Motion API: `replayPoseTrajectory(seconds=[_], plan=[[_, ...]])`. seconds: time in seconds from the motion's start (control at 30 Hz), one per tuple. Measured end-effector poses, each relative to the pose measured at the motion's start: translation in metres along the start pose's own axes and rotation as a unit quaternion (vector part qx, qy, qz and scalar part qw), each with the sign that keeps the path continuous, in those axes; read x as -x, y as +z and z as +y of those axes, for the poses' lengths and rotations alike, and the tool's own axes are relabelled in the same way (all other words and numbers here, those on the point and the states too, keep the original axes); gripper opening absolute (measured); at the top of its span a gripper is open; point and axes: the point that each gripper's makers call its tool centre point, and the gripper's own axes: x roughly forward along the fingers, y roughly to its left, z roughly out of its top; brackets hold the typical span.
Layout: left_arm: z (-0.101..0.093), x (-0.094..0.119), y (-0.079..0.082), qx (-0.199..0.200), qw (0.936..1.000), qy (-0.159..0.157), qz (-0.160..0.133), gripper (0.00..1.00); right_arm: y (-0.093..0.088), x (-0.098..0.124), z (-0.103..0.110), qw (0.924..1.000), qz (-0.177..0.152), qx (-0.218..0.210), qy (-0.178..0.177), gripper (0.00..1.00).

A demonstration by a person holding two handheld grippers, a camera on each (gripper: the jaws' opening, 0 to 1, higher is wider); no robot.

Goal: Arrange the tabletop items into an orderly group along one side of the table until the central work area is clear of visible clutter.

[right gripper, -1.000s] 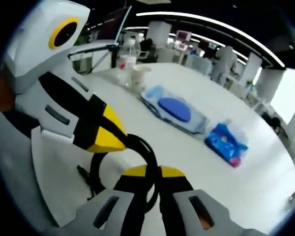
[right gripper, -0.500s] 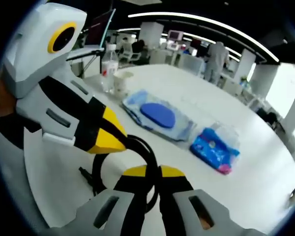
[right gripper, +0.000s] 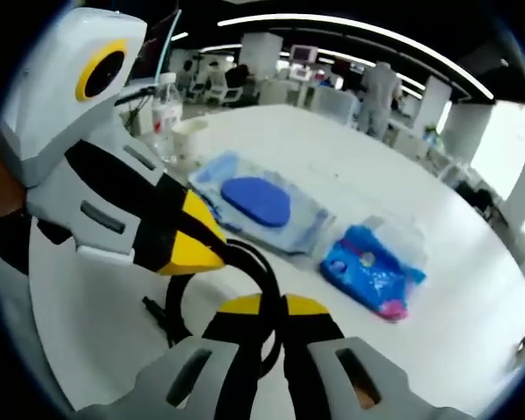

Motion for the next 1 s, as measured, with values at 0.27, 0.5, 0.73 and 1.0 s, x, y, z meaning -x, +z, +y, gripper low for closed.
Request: replayPoseTrajectory(seconds=[0.27, 0.5, 0.73, 1.0], plan=[[0.012, -0.014, -0.004, 0.017, 0.9998, 0.007, 0.007, 0.06, -0.001, -0.018, -0.004, 0.9997, 0.012, -0.020, 0.008, 0.03], [0.018, -0.022, -0.008, 0.025, 0.9996, 0.008, 0.012, 0.06, -0.003, -0.028, -0.005, 0.9995, 0.023, -0.014, 0.017, 0.03], [0.018, -0.030, -0.013, 0.019, 0.9996, 0.011, 0.018, 0.06, -0.008, -0.035, -0.005, 0.9993, 0.032, -0.005, 0.016, 0.03], [0.019, -0.034, -0.016, 0.026, 0.9994, 0.014, 0.016, 0.06, -0.011, -0.038, -0.006, 0.9994, 0.031, -0.009, 0.017, 0.04]])
